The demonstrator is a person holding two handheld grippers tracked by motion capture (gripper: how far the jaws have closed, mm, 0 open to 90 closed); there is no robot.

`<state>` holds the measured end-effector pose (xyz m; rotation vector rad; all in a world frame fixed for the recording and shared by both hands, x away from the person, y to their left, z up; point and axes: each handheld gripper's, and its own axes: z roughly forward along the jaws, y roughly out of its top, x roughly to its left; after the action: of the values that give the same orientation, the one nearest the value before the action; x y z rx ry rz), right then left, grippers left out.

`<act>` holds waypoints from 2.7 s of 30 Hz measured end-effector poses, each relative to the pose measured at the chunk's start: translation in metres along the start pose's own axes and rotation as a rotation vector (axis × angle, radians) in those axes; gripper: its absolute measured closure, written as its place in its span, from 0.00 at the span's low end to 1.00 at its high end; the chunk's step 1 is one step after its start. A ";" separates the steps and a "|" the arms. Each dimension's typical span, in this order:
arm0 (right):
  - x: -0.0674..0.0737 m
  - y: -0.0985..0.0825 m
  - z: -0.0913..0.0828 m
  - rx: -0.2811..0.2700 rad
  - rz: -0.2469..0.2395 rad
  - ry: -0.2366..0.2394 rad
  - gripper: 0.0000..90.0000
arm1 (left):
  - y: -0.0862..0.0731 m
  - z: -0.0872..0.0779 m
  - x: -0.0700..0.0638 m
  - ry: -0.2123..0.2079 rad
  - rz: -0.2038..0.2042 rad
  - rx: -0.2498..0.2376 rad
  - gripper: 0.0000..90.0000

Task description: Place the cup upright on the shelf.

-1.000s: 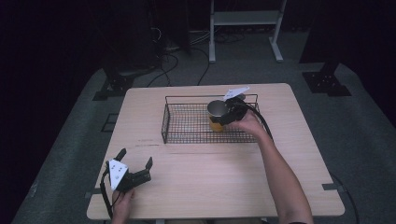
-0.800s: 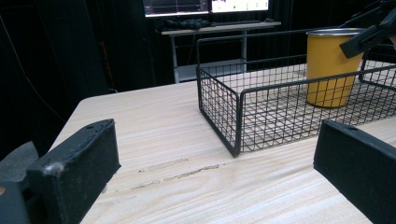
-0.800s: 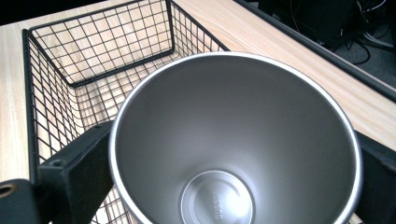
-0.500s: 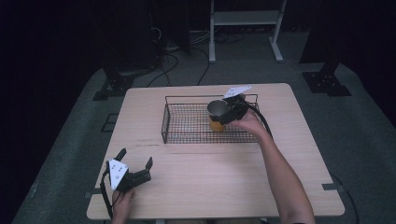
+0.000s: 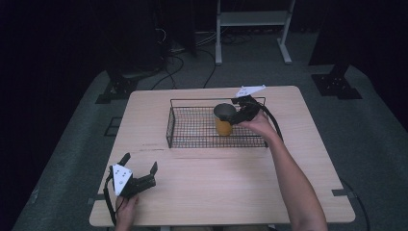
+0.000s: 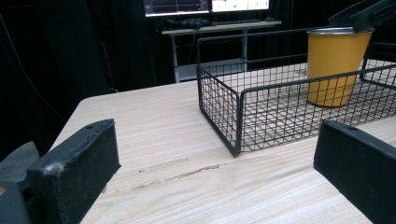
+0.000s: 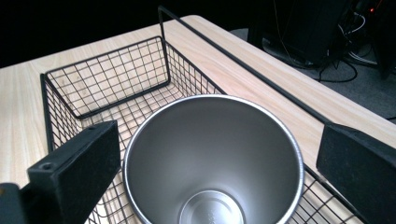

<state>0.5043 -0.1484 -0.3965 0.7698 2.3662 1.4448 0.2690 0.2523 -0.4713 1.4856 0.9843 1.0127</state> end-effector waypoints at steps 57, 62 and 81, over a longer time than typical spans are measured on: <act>0.011 -0.010 -0.079 -0.081 0.007 0.043 0.00 | 0.000 -0.001 -0.001 0.000 0.002 -0.001 0.00; 0.011 -0.016 -0.086 -0.078 0.017 0.051 0.00 | 0.000 -0.001 -0.001 0.000 0.003 -0.001 0.00; 0.022 -0.045 -0.111 -0.092 0.017 0.037 0.00 | 0.000 -0.001 -0.001 0.000 0.007 -0.001 0.00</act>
<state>0.4198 -0.2343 -0.3829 0.7474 2.3074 1.5754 0.2680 0.2515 -0.4714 1.4893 0.9793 1.0179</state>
